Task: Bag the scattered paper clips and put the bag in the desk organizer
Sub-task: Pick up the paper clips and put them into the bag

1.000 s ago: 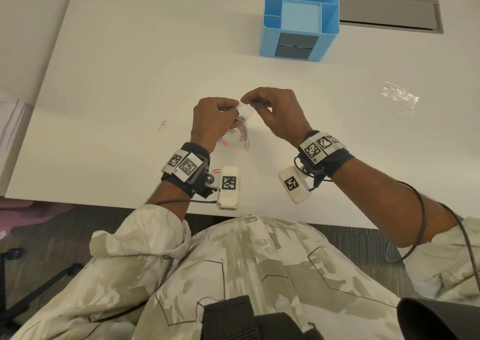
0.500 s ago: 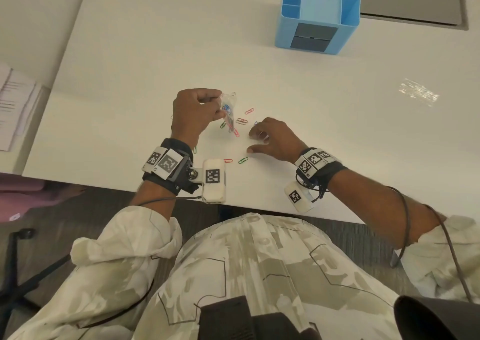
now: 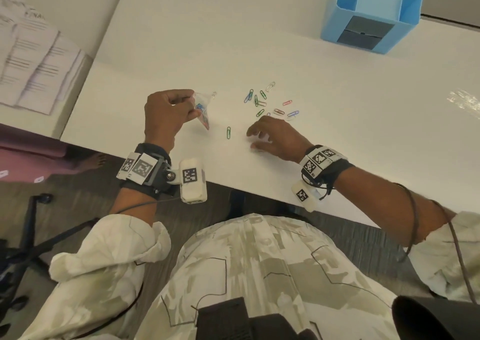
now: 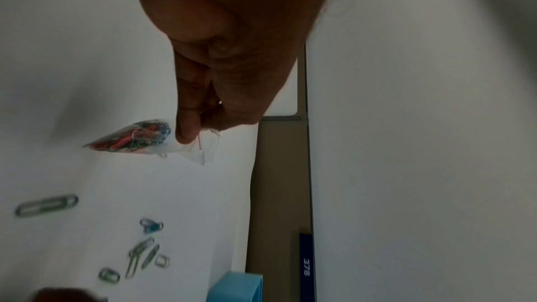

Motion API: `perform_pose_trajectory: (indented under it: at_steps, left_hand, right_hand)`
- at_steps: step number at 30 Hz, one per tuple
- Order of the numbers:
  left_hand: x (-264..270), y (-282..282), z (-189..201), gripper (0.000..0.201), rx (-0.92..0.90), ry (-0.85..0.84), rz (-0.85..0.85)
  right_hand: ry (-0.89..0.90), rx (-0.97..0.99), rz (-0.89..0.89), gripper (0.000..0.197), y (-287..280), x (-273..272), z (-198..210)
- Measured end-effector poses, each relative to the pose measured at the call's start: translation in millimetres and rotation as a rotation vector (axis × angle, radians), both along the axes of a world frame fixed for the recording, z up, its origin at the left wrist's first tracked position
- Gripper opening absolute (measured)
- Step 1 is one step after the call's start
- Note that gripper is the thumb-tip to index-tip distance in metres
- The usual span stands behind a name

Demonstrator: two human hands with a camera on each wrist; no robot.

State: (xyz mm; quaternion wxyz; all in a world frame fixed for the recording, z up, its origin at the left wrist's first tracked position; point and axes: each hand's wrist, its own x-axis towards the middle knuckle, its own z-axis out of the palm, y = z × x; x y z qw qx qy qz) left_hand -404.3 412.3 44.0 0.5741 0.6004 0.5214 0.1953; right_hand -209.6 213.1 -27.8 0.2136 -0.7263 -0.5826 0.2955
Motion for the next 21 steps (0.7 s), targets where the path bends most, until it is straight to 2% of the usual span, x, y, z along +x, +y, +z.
perform_pose_trajectory:
  at_steps: [2, 4, 10, 12, 16, 18, 21]
  left_hand:
    - [-14, 7, -2, 0.018, 0.001, 0.006, 0.014]
    - [-24, 14, -3, 0.019, -0.007, 0.002, 0.031]
    - [-45, 27, -7, 0.018, -0.022, 0.008, 0.060]
    - [-49, 30, -7, 0.019, -0.023, 0.003, 0.065]
    - [-54, 33, -5, 0.017, -0.005, -0.004, 0.079]
    - [-55, 34, -4, 0.016, -0.003, -0.011, 0.081]
    - [-57, 34, -3, 0.017, -0.007, -0.019, 0.087]
  right_hand:
    - [-0.027, -0.041, 0.146, 0.018, -2, -11, -4]
    - [-0.084, -0.010, 0.186, 0.013, -9, -9, -8]
    - [-0.260, 0.127, -0.095, 0.014, 13, 14, -15]
    - [-0.238, 0.143, -0.054, 0.014, 34, 2, -15]
    - [-0.191, 0.125, 0.176, 0.009, 74, -36, -15]
    - [-0.216, 0.151, 0.167, 0.014, 91, -41, -18]
    - [-0.270, 0.190, 0.029, 0.018, 116, -36, -21]
